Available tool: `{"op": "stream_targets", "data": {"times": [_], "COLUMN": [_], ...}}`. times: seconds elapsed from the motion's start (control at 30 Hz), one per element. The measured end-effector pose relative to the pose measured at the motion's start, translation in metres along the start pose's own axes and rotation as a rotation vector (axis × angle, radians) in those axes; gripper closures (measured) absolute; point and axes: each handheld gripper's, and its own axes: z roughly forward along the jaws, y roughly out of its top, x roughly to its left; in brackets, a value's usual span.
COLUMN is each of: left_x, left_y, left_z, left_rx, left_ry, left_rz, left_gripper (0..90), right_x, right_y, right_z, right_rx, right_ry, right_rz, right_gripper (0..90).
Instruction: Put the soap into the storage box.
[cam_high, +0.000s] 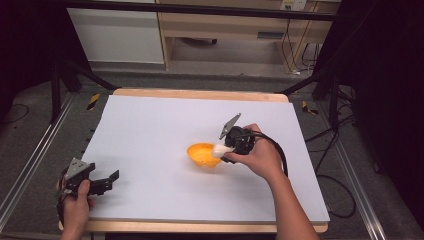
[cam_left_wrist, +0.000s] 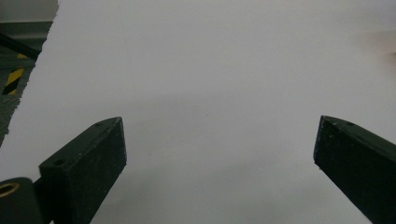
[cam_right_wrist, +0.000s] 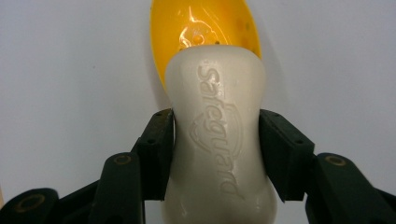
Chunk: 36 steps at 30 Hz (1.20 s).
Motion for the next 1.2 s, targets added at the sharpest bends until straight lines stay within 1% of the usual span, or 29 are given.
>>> {"op": "stream_targets", "data": {"times": [0.03, 0.07, 0.1, 0.13, 0.17, 0.2, 0.23, 0.33, 0.5, 0.53, 0.73, 0.83, 0.87, 0.93, 1.0, 1.17, 1.2], "left_x": [0.000, 0.000, 0.000, 0.000, 0.000, 0.000, 0.000, 0.000, 0.000, 0.000, 0.000, 0.000, 0.000, 0.000, -0.001, -0.001, -0.001], "left_y": [0.000, 0.000, 0.000, 0.000, 0.000, 0.000, 0.000, 0.000, 0.000, 0.000, 0.000, 0.000, 0.000, 0.000, 0.000, 0.000, 0.000], "left_z": [0.000, 0.000, 0.000, 0.000, 0.000, 0.000, 0.000, 0.000, 0.000, 0.000, 0.000, 0.000, 0.000, 0.000, 0.000, 0.000, 0.000], "left_rx": [-0.001, -0.002, -0.003, -0.003, -0.003, -0.004, -0.004, -0.004, -0.001, -0.002, -0.004, -0.004, -0.003, -0.004, -0.005, -0.004, -0.005], "left_ry": [0.000, 0.001, 0.000, -0.001, -0.001, 0.000, -0.001, -0.001, 0.002, 0.001, 0.000, -0.002, -0.002, -0.001, -0.001, 0.000, 0.000], "left_rz": [-0.001, -0.001, -0.003, -0.006, -0.006, -0.007, -0.007, -0.007, 0.001, 0.000, 0.000, -0.001, 0.000, 0.003, 0.001, 0.005, 0.003], "left_gripper": [2.0, 2.0, 2.0, 2.0, 2.0, 2.0, 2.0, 2.0, 2.0, 2.0, 2.0, 2.0, 2.0, 2.0, 2.0, 2.1, 2.1], "right_x": [-0.001, 0.000, -0.001, -0.001, 0.000, -0.001, -0.001, -0.001, -0.001, -0.001, 0.000, 0.000, 0.000, 0.000, 0.000, -0.002, -0.002], "right_y": [0.002, 0.004, 0.006, 0.007, 0.010, 0.011, 0.012, 0.015, 0.022, 0.025, 0.031, 0.034, 0.036, 0.037, 0.039, 0.044, 0.045], "right_z": [0.001, 0.001, 0.002, 0.002, 0.003, 0.005, 0.005, 0.009, 0.013, 0.015, 0.020, 0.023, 0.025, 0.026, 0.029, 0.034, 0.035], "right_rx": [-0.003, 0.002, 0.000, 0.000, 0.005, -0.004, 0.005, 0.005, 0.011, 0.013, 0.006, 0.011, 0.013, 0.016, 0.016, 0.016, 0.018], "right_ry": [0.004, 0.004, 0.003, 0.005, 0.006, 0.005, 0.011, 0.013, 0.023, 0.028, 0.024, 0.032, 0.032, 0.031, 0.042, 0.045, 0.044], "right_rz": [-0.010, -0.004, -0.019, -0.019, -0.008, -0.025, -0.015, -0.019, -0.032, -0.043, -0.058, -0.063, -0.071, -0.070, -0.067, -0.081, -0.075], "right_gripper": [48.5, 48.5, 48.5, 48.5, 48.5, 48.5, 48.5, 48.5, 48.5, 48.5, 48.5, 48.5, 48.5, 48.5, 48.5, 48.5, 48.5]}}
